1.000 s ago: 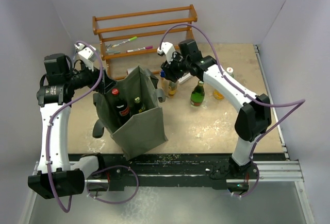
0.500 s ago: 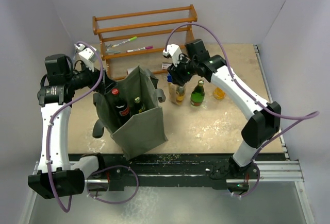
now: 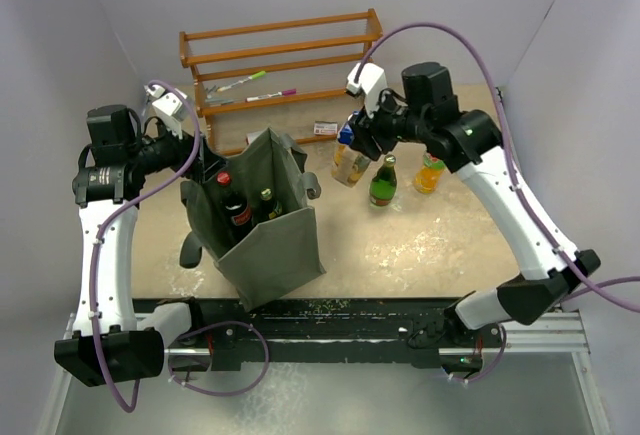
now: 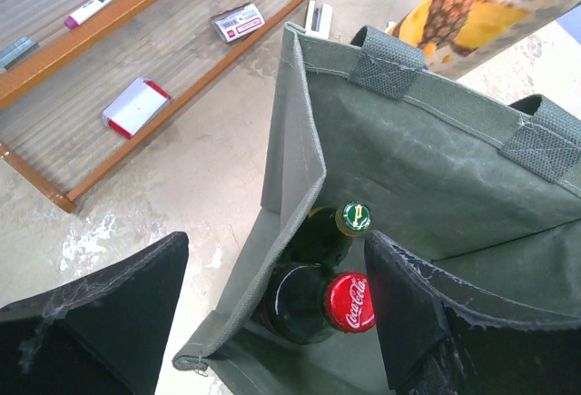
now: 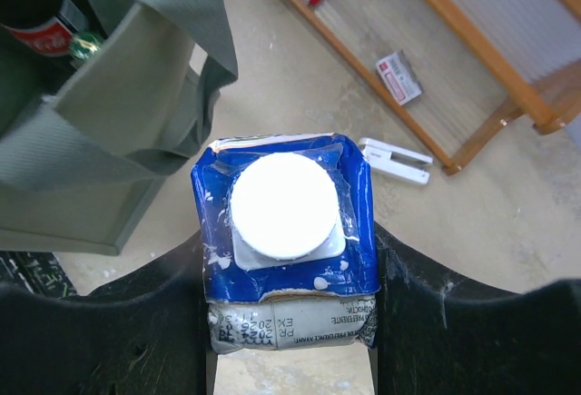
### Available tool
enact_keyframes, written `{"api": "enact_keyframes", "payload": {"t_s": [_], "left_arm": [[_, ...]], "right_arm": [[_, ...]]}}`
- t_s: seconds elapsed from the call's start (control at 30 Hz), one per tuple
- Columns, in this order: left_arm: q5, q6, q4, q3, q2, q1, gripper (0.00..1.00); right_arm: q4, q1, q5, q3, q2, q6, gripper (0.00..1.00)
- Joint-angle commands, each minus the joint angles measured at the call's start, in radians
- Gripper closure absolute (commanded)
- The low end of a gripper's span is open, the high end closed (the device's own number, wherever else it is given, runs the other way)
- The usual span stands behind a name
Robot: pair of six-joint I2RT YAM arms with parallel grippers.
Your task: Place the beverage into the canvas bag
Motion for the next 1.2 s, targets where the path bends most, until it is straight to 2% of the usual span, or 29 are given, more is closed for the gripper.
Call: {"api": "enact_keyframes", "payload": {"t_s": [0.0,0.23,0.67,0.83,1.03,1.17], "left_arm": [[0.005,0.012,0.038,0.009,-0.013,-0.007,0.18],[-0.008,0.005,0.043,0.003,-0.007,-0.007,0.18],[-0.038,0.007,0.049,-0.003,-0.004,-0.007,0.18],[-0.045,0.013,0.046,-0.007,-0.005,-0.007,0.18],[-0.048,0.013,0.050,-0.020,-0.007,-0.007,0.18],[-0.050,0.012,0.050,-0.021,-0.009,-0.007,0.18]], "right_arm": [[0.231,-0.002,-0.115,0.202,-0.122,0.030,0.98],[0.218,0.007,-0.202,0.416,-0.088,0.080,1.00],[0.225,0.072,-0.334,0.796,0.073,0.191,1.00],[0.202,0.210,-0.267,0.847,0.129,0.154,1.00],[0.221,0.259,-0.349,0.944,0.214,0.216,1.00],[0.219,0.286,-0.375,0.946,0.247,0.228,1.00]]}}
